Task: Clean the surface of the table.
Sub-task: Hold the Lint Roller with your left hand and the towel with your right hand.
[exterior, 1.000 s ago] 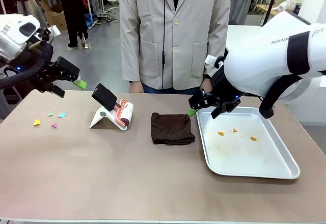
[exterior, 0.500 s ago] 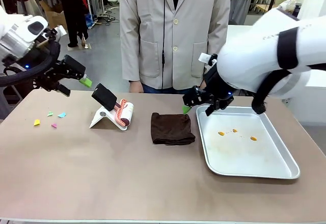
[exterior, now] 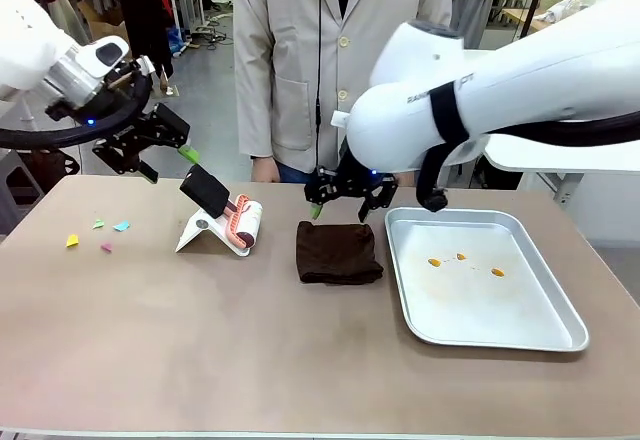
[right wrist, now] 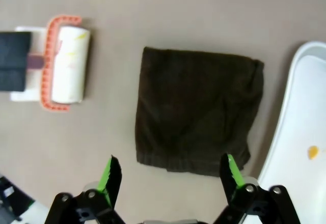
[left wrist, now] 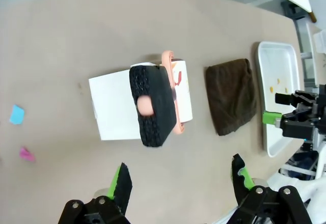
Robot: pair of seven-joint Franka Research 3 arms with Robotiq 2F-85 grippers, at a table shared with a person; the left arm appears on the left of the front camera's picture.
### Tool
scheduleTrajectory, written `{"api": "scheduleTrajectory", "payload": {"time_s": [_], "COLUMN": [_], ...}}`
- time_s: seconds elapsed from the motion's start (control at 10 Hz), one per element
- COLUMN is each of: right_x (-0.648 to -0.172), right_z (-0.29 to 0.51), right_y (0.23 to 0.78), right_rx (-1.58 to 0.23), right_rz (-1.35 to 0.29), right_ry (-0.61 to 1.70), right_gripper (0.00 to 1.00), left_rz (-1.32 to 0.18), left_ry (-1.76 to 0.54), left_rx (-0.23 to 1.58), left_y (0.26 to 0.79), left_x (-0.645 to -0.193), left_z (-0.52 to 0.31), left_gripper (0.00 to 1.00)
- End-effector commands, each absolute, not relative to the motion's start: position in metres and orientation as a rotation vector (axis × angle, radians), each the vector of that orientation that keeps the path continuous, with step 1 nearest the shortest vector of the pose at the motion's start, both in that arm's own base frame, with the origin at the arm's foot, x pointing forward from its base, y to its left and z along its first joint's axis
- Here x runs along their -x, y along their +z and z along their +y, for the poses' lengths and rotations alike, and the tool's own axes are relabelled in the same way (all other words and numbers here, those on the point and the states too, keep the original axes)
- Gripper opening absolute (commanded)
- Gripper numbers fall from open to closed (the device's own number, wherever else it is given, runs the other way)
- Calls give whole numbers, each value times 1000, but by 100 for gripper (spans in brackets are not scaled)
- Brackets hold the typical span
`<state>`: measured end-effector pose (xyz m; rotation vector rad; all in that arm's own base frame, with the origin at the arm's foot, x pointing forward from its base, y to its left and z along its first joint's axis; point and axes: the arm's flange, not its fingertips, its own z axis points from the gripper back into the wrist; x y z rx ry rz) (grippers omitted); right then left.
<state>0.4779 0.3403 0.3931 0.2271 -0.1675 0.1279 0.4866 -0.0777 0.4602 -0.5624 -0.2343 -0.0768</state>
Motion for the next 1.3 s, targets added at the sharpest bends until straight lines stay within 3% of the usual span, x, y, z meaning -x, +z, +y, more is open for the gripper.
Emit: {"api": "scheduleTrajectory", "payload": {"time_s": [0.0, 0.5, 1.2], "right_x": [-494, -524, -535], "right_z": [365, 353, 348], "right_y": [394, 366, 334], "right_rx": [-154, -125, 17], "right_rz": [-132, -62, 9], "right_ry": [85, 44, -107], "right_gripper": [100, 100, 100], "left_rz": [-211, -75, -64], "left_ry": [-33, 18, 36], "left_rx": [550, 562, 602], "left_y": [460, 427, 409], "left_x": [-504, -527, -533], "left_z": [-88, -93, -96], "left_gripper": [100, 100, 100]}}
